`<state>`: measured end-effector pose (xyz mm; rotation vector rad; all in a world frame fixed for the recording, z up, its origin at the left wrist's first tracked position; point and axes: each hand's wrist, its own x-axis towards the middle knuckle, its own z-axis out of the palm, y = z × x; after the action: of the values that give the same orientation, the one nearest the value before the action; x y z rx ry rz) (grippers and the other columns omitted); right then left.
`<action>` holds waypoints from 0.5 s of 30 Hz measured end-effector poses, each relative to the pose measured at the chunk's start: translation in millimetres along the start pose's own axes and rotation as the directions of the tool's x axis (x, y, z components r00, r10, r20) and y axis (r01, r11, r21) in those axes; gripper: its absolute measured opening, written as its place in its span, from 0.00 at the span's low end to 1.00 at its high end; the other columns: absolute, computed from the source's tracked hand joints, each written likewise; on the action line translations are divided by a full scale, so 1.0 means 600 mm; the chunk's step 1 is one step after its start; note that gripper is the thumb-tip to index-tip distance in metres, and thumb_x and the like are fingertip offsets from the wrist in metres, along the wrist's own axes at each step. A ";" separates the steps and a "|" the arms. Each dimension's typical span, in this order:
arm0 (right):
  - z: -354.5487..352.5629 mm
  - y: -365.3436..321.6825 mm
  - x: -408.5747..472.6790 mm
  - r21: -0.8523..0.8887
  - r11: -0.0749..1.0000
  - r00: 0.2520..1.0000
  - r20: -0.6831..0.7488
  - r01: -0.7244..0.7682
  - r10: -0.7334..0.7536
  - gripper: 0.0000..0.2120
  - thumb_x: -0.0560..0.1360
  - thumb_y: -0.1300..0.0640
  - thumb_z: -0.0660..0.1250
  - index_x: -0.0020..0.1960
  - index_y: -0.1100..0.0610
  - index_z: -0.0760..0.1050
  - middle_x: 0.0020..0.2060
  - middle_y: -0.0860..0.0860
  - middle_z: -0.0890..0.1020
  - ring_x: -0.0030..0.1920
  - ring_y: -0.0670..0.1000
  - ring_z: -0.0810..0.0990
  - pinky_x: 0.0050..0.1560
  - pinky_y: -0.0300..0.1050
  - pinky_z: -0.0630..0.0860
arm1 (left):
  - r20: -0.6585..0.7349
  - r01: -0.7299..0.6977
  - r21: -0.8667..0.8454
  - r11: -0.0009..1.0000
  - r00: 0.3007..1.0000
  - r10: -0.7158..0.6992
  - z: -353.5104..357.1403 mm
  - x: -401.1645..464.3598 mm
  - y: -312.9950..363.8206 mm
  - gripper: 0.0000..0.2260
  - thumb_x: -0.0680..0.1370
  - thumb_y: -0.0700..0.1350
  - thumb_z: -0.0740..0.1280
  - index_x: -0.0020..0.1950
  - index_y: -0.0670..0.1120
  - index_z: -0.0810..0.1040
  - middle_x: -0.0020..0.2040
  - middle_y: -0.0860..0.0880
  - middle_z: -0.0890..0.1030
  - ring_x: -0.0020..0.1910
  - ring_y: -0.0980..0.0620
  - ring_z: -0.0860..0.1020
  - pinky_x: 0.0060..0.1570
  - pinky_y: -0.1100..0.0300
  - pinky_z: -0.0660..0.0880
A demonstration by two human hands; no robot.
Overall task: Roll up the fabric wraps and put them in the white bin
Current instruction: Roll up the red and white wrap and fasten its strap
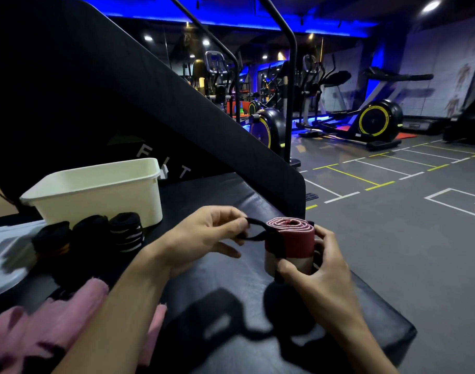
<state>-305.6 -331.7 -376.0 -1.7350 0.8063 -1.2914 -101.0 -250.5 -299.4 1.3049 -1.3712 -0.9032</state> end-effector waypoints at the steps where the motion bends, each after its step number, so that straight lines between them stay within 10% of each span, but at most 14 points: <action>1: 0.001 0.003 0.001 0.041 0.999 1.000 0.012 -0.010 0.010 0.34 0.54 0.41 0.73 0.60 0.41 0.72 0.47 0.41 0.84 0.48 0.42 0.84 0.48 0.43 0.81 | -0.015 -0.011 -0.099 0.995 1.000 0.010 0.001 0.001 0.001 0.07 0.79 0.46 0.70 0.52 0.42 0.80 0.45 0.47 0.82 0.43 0.53 0.79 0.42 0.57 0.80; 6: 0.007 0.008 0.004 0.199 0.979 0.997 0.067 -0.044 0.031 0.31 0.56 0.43 0.76 0.59 0.44 0.74 0.49 0.44 0.85 0.47 0.47 0.85 0.47 0.46 0.82 | -0.048 -0.052 -0.337 0.940 0.998 0.038 0.014 0.009 0.005 0.06 0.79 0.46 0.70 0.49 0.43 0.80 0.42 0.47 0.79 0.35 0.55 0.74 0.33 0.63 0.72; 15: 0.013 0.005 0.005 0.472 0.859 0.975 0.184 -0.200 0.126 0.36 0.57 0.45 0.76 0.62 0.55 0.74 0.43 0.57 0.87 0.43 0.53 0.85 0.46 0.47 0.79 | -0.228 0.030 -0.106 0.994 0.972 -0.054 0.038 0.025 -0.024 0.07 0.83 0.44 0.67 0.47 0.44 0.79 0.33 0.51 0.75 0.26 0.56 0.66 0.28 0.64 0.64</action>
<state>-297.1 -333.9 -378.5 -1.3041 0.4731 -1.1162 -118.6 -269.8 -315.8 1.3199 -1.1079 -0.8113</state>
